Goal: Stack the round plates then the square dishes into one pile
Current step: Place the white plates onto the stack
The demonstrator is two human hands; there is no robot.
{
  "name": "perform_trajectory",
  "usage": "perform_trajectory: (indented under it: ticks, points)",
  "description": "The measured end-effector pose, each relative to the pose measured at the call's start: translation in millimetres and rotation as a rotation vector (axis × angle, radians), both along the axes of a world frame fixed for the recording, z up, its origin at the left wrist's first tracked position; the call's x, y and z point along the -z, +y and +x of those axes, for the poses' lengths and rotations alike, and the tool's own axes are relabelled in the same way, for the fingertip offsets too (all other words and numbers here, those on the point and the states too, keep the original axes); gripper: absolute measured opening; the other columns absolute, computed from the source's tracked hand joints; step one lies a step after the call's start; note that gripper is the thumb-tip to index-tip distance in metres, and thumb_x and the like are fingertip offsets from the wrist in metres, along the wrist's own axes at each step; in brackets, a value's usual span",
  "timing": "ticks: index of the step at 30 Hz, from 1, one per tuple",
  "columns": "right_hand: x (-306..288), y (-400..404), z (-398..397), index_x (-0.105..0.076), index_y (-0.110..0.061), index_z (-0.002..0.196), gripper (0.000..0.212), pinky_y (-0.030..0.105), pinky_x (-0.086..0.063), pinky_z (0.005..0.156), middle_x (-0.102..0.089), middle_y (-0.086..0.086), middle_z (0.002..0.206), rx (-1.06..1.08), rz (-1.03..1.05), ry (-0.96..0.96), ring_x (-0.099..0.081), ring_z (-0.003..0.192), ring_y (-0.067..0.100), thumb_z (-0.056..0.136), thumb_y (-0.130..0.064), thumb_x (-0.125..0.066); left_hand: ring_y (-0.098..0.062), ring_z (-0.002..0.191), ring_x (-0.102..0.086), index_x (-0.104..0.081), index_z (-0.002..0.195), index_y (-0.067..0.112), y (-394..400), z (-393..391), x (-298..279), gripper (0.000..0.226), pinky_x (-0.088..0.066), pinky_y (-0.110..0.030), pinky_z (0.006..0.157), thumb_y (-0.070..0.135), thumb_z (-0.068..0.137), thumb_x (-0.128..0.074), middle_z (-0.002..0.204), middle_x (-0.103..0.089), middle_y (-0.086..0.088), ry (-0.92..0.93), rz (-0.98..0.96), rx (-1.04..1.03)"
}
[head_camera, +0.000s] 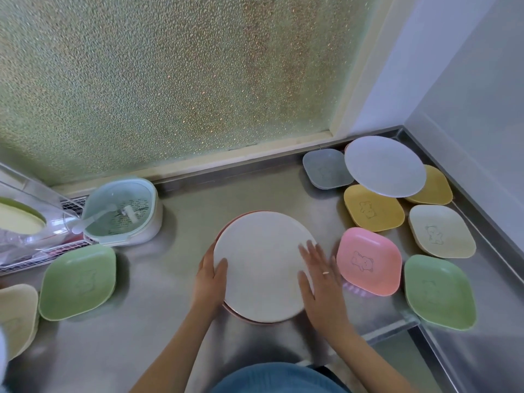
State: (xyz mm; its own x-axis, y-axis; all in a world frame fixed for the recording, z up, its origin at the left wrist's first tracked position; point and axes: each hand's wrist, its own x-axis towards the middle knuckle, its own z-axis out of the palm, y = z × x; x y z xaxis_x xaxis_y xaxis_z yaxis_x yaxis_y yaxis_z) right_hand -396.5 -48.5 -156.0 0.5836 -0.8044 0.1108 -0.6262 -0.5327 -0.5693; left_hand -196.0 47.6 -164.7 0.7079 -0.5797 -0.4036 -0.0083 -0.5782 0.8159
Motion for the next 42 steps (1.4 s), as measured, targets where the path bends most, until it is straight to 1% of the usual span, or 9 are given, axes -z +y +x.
perform_trajectory:
  ticks: [4,12,16,21,24,27,30,37,42]
  points:
    - [8.4,-22.9,5.5,-0.005,-0.016,0.148,0.062,-0.002,0.016,0.098,-0.007,0.003,0.158,0.142,0.264,0.041,-0.005,0.145,0.015,0.097,-0.018,-0.041,-0.029,0.115,-0.05,-0.042,0.137,0.024,-11.2,-4.0,1.6,0.045,-0.041,-0.042,0.102,0.017,0.093,-0.044,0.134,-0.052,-0.008,0.0,-0.005,-0.059]
    - [4.8,-76.0,23.8,0.003,-0.009,0.148,0.063,-0.003,0.016,0.089,0.001,0.007,0.158,0.115,0.284,0.119,-0.005,0.146,0.019,0.098,-0.013,-0.037,-0.022,0.098,-0.047,-0.043,0.137,0.023,-68.0,3.9,-2.8,0.046,-0.038,-0.03,0.086,0.011,0.093,-0.044,0.125,-0.056,-0.008,-0.001,-0.032,-0.166]
    - [0.3,-122.1,31.2,-0.002,-0.013,0.149,0.059,0.011,-0.001,0.104,-0.003,0.005,0.158,0.026,0.311,0.125,-0.008,0.145,0.017,0.099,-0.016,-0.033,-0.023,0.097,-0.048,-0.041,0.137,0.021,-101.2,1.4,2.5,0.045,-0.038,-0.031,0.084,0.013,0.093,-0.043,0.126,-0.056,-0.012,-0.012,-0.03,-0.211]
    - [4.4,-205.5,2.3,-0.027,-0.01,0.145,0.051,0.042,-0.011,0.115,-0.034,0.006,0.151,0.13,-0.141,0.286,-0.026,0.142,0.021,0.096,-0.02,-0.028,-0.024,0.1,-0.049,-0.039,0.138,0.022,-127.1,-13.9,9.0,0.045,-0.038,-0.031,0.085,0.014,0.094,-0.042,0.128,-0.053,-0.013,-0.019,-0.034,-0.237]
    - [10.4,-253.3,-24.1,-0.022,-0.01,0.147,0.054,0.047,-0.005,0.116,-0.026,0.007,0.154,0.228,-0.095,0.447,-0.016,0.144,0.023,0.096,-0.01,-0.04,-0.027,0.104,-0.051,-0.038,0.138,0.019,-132.3,-20.3,9.5,0.043,-0.038,-0.032,0.085,0.014,0.095,-0.041,0.129,-0.053,-0.013,-0.051,-0.013,-0.247]
    - [13.6,-275.1,-34.1,-0.028,-0.013,0.145,0.054,0.05,-0.017,0.115,-0.031,0.007,0.152,0.165,-0.049,0.513,-0.022,0.143,0.027,0.094,-0.005,-0.045,-0.026,0.102,-0.052,-0.038,0.136,0.022,-133.2,-20.3,10.8,0.044,-0.043,-0.036,0.088,0.02,0.092,-0.042,0.126,-0.055,-0.011,-0.039,-0.012,-0.264]
    - [12.0,-280.6,-33.9,-0.034,-0.015,0.144,0.059,0.048,-0.023,0.113,-0.036,0.006,0.149,0.17,-0.044,0.445,-0.026,0.141,0.029,0.09,0.003,-0.049,-0.027,0.103,-0.052,-0.038,0.136,0.024,-132.2,-20.0,10.5,0.046,-0.045,-0.042,0.094,0.023,0.09,-0.042,0.127,-0.054,-0.01,-0.023,-0.015,-0.268]
    - [-3.1,-275.2,-33.8,-0.052,-0.016,0.131,0.054,0.045,-0.019,0.117,-0.056,0.008,0.133,0.189,-0.216,0.2,-0.036,0.136,0.029,0.086,0.014,-0.046,-0.027,0.099,-0.052,-0.037,0.137,0.02,-132.3,-22.7,9.6,0.042,-0.042,-0.035,0.086,0.017,0.095,-0.041,0.123,-0.056,-0.01,-0.063,0.003,-0.269]
    - [-9.1,-216.8,-26.2,-0.053,-0.02,0.131,0.057,0.045,-0.031,0.111,-0.059,0.001,0.13,0.008,-0.333,0.008,-0.049,0.127,0.032,0.082,0.009,-0.055,-0.028,0.109,-0.052,-0.035,0.139,0.022,-129.7,-22.6,6.2,0.045,-0.043,-0.04,0.095,0.02,0.095,-0.041,0.13,-0.052,-0.009,-0.056,0.022,-0.248]
